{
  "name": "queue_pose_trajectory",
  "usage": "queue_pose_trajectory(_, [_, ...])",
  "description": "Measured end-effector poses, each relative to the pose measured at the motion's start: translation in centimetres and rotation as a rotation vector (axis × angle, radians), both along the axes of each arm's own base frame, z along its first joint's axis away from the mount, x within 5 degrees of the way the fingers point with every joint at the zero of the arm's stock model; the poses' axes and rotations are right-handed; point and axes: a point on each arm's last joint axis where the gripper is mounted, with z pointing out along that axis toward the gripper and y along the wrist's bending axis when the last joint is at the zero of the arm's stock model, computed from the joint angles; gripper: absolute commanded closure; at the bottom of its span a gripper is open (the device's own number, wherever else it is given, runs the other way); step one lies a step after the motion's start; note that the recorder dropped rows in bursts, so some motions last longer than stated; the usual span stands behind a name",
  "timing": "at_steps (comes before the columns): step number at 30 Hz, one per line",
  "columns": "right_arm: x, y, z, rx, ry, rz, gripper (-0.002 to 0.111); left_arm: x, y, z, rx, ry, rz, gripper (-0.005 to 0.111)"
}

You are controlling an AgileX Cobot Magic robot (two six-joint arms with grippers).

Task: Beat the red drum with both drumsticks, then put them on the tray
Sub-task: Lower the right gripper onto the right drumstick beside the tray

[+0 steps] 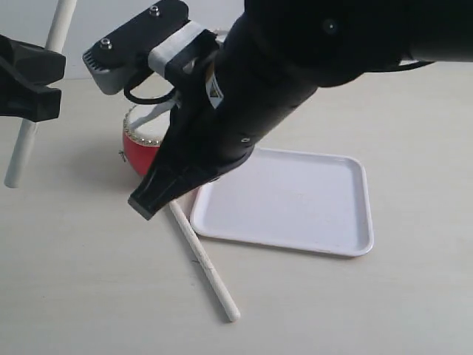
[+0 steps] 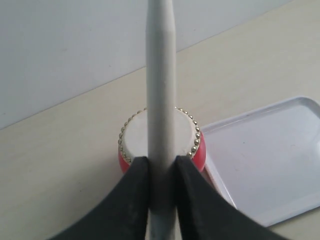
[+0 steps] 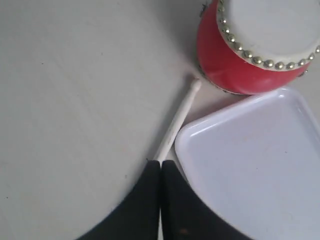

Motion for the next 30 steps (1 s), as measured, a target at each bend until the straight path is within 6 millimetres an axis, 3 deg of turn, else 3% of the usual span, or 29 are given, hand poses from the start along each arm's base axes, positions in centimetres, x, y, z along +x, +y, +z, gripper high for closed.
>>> queue_pose_trajectory(3, [0.5,0.3,-2.0,-0.080,0.047,-0.016,0.108,0.0,0.0,0.0,0.000,0.000,0.000,0.107])
queue_pose_trajectory(5, [1.1,0.9,-4.6,-0.142,0.098,-0.018,0.108,0.0,0.0,0.0,0.000,0.000,0.000,0.107])
queue_pose_trajectory(7, [1.8,1.6,-8.6,-0.227,0.157,-0.011,0.108,0.0,0.0,0.0,0.000,0.000,0.000,0.107])
queue_pose_trajectory(11, [3.2,1.7,-12.5,-0.279,0.187,-0.055,0.108,0.0,0.0,0.0,0.000,0.000,0.000,0.107])
queue_pose_trajectory(13, [4.1,1.6,-13.1,-0.236,0.174,-0.086,0.102,0.0,0.0,0.0,0.000,0.000,0.000,0.107])
queue_pose_trajectory(19, [4.9,1.1,-13.5,-0.187,0.208,-0.130,0.064,0.0,0.0,0.0,0.000,0.000,0.000,0.107])
queue_pose_trajectory(30, [4.3,1.8,-15.5,-0.132,0.345,-0.065,0.062,0.0,0.0,0.0,0.000,0.000,0.000,0.107])
